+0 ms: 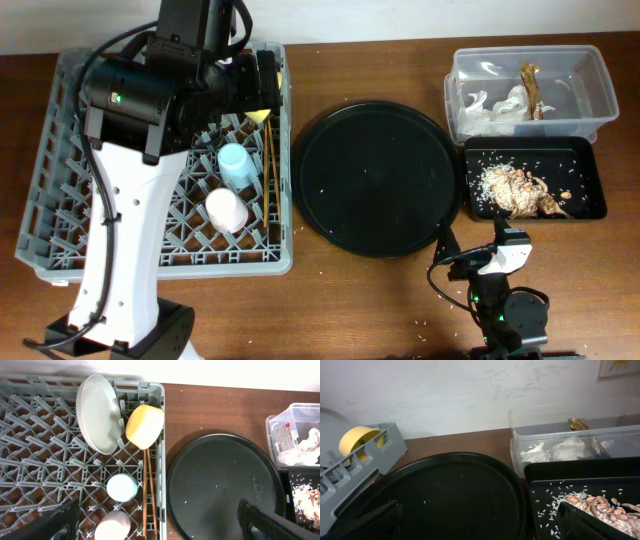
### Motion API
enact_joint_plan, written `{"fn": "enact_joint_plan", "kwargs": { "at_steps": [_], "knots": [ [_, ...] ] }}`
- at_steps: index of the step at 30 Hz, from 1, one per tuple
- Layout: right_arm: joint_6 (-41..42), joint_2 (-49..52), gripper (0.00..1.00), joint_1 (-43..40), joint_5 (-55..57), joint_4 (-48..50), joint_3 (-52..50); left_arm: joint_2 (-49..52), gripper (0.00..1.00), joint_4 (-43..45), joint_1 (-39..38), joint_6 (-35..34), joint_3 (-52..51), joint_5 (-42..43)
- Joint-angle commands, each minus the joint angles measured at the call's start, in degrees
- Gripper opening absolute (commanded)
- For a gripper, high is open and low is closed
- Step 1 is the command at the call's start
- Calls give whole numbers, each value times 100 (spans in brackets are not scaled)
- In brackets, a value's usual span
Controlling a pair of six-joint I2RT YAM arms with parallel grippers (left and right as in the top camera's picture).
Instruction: Sort waste into correct bins and load items into the dishwasher rack
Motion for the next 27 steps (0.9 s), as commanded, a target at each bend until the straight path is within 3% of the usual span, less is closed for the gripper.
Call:
{"fn": "enact_joint_plan", "kwargs": {
  "at_steps": [1, 3, 6, 8, 9, 12, 15, 20, 23, 27],
  "knots": [
    [-2, -37, 98, 55, 111, -37, -28, 42, 99, -291, 50, -9, 13, -247],
    [-2, -37, 98, 55, 111, -37, -28, 24, 99, -153, 72, 197, -57, -385],
    [-2, -37, 99, 55, 111, -37, -28, -409, 99, 479, -20, 1045, -85, -341],
    [-2, -37, 98, 55, 111, -37, -28, -931, 99, 1139, 83, 1438, -820, -229],
    [-2, -37, 98, 55, 111, -37, -28, -1423, 99, 1849, 229, 1836, -1700, 61],
    [-2, -37, 98, 55, 111, -37, -28, -3209, 99, 3838, 1023, 1958, -4940, 789],
    [-2, -37, 99, 55, 111, -37, -28, -4588, 99, 4756, 1631, 1963, -7055, 1016],
    [-2, -37, 98, 55, 111, -37, -28, -7547, 99, 7355, 2015, 2828, -11123, 1021],
    [-2, -37, 98, 55, 111, -37, -28, -9060, 99, 8225, 2312, 2824, -12802, 1088],
    [-2, -37, 98, 55, 111, -37, -28, -9761, 99, 8297, 2559, 2824, -13553, 1169]
  ]
}}
